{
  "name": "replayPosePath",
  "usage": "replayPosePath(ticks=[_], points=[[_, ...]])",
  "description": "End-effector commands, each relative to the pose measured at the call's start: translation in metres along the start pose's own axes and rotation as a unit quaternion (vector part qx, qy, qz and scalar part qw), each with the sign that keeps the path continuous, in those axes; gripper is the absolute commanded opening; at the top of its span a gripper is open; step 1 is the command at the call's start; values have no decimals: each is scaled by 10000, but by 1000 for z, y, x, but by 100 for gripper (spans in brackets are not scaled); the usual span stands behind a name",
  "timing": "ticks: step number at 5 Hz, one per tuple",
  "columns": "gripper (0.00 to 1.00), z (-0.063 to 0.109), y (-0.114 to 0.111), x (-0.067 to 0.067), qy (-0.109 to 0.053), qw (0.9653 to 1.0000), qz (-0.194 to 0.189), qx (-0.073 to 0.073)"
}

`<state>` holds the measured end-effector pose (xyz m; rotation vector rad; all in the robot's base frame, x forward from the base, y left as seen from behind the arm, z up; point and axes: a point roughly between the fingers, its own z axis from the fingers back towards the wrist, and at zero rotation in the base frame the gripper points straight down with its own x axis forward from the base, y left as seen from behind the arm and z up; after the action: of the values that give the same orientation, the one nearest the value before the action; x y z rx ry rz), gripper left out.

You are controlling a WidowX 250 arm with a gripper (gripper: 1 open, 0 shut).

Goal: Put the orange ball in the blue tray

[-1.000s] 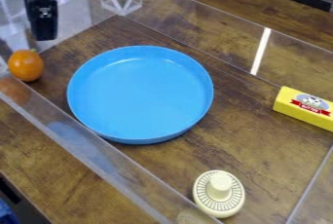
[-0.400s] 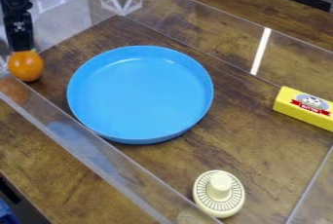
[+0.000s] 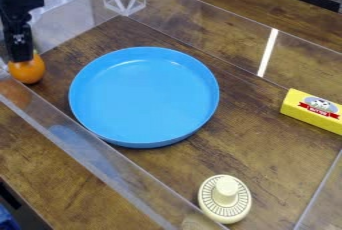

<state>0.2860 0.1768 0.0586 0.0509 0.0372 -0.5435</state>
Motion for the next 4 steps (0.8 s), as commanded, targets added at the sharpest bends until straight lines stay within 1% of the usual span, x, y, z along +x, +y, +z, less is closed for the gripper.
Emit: replayPosePath(ticks=[1,4], points=[[100,4,13,-7,-108,9996,154,203],[100,-11,16,-4,-173,9993,275,195]])
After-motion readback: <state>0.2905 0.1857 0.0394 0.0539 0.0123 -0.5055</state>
